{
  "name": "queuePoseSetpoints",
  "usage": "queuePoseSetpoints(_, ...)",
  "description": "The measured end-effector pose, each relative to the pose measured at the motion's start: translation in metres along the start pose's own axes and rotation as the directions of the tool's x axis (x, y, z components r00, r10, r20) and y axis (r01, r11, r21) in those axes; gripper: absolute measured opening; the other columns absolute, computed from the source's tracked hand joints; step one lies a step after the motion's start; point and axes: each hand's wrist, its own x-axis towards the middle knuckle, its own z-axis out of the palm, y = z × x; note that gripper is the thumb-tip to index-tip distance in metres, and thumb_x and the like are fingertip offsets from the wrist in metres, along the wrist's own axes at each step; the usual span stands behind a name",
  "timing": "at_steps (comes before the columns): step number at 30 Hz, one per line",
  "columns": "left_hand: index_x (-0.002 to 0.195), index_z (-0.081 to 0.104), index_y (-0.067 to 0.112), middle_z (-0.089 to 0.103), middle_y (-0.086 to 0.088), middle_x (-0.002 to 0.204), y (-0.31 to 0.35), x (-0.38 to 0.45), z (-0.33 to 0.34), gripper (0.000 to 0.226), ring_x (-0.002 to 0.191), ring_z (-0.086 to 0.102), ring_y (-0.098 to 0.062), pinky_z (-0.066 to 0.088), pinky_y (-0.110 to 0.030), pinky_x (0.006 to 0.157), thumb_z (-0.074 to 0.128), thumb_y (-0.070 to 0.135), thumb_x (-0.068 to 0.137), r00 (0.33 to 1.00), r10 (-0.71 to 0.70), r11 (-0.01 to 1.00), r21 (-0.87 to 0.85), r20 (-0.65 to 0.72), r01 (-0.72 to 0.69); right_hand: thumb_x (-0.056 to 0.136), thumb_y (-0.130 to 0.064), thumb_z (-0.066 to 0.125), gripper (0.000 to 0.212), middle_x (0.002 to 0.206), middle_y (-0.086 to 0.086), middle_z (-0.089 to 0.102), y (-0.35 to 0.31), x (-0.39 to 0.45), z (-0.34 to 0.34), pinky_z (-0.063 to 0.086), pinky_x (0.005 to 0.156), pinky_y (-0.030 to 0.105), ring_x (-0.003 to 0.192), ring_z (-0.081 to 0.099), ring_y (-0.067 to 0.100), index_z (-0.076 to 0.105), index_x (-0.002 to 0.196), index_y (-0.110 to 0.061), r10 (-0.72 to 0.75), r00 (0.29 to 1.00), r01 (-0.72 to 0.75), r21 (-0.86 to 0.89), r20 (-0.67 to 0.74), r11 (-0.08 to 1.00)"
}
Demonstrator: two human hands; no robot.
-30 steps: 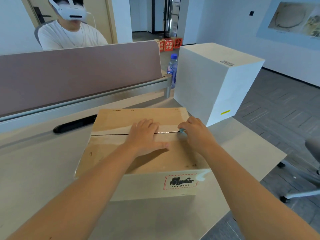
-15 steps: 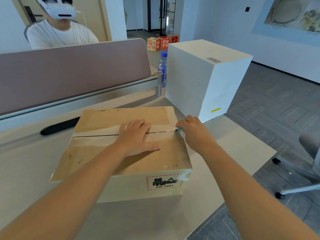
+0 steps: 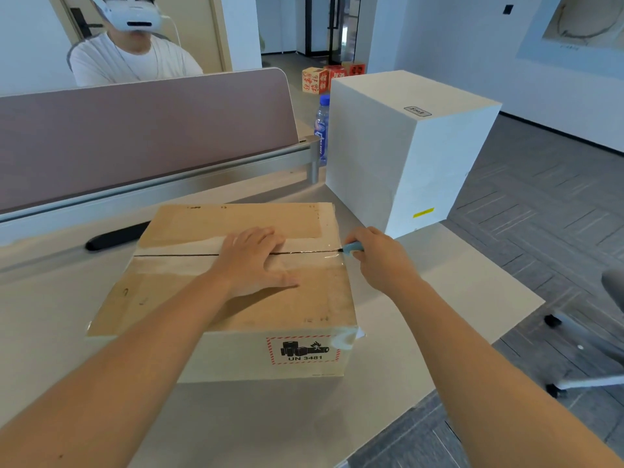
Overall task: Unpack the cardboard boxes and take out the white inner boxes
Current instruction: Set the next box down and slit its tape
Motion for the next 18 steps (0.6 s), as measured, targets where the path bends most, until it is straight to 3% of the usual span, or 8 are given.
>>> queuePoseSetpoints(4, 0.147, 0.022, 0.025, 0.014, 0.003, 0.156, 0.004, -0.008, 0.0, 0.1, 0.142, 0.013, -0.019, 0.011, -0.039, 0.116, 0.039, 0.082, 0.066, 0.998, -0.042, 0.999, -0.003, -0.039, 0.042, 0.095, -0.008, 0.042, 0.026, 0.12, 0.004, 0.053, -0.001, -0.006, -0.001, 0.039, 0.08, 0.029, 0.102, 0.055, 0.026, 0.052, 0.118, -0.014, 0.045, 0.997, -0.044, 0.02, -0.064, 0.999)
queuePoseSetpoints(6, 0.146, 0.024, 0.02, 0.017, 0.0, 0.155, 0.002, -0.015, 0.0, 0.091, 0.142, 0.015, -0.019, 0.012, -0.037, 0.116, 0.049, 0.073, 0.076, 0.997, -0.053, 0.998, -0.044, -0.059, 0.051, 0.095, -0.011, 0.044, 0.023, 0.12, 0.005, 0.055, -0.008, -0.012, -0.003, 0.036, 0.078, 0.028, 0.102, 0.054, 0.026, 0.052, 0.117, -0.011, 0.097, 0.986, -0.079, 0.131, -0.138, 0.988)
queuePoseSetpoints(10, 0.146, 0.024, 0.016, 0.021, -0.001, 0.154, -0.017, -0.035, -0.007, 0.084, 0.141, 0.018, -0.019, 0.015, -0.033, 0.114, 0.053, 0.061, 0.081, 0.996, -0.049, 0.995, -0.088, -0.071, 0.043, 0.095, -0.015, 0.045, 0.016, 0.099, 0.001, 0.055, -0.043, -0.03, -0.002, 0.031, 0.07, 0.024, 0.083, 0.047, 0.018, 0.048, 0.11, -0.01, 0.152, 0.958, -0.054, 0.365, -0.245, 0.929)
queuePoseSetpoints(14, 0.145, 0.027, 0.019, 0.025, -0.003, 0.152, -0.047, -0.052, -0.012, 0.08, 0.139, 0.023, -0.021, 0.017, -0.034, 0.113, 0.05, 0.063, 0.081, 0.997, -0.052, 0.998, -0.023, -0.066, 0.05, 0.096, -0.017, 0.044, 0.014, 0.083, -0.011, 0.043, -0.085, -0.05, 0.026, 0.033, 0.07, 0.025, 0.082, 0.048, 0.018, 0.045, 0.109, -0.012, 0.211, 0.946, -0.075, 0.467, -0.245, 0.881)
queuePoseSetpoints(18, 0.148, 0.02, 0.025, 0.016, -0.002, 0.156, -0.073, -0.065, -0.008, 0.074, 0.142, 0.015, -0.022, 0.012, -0.036, 0.116, 0.042, 0.06, 0.087, 0.998, -0.029, 0.999, 0.032, -0.051, 0.03, 0.097, -0.018, 0.04, 0.023, 0.103, -0.002, 0.054, -0.11, -0.065, 0.057, 0.034, 0.073, 0.029, 0.093, 0.053, 0.024, 0.045, 0.119, -0.013, 0.26, 0.927, -0.113, 0.458, -0.271, 0.882)
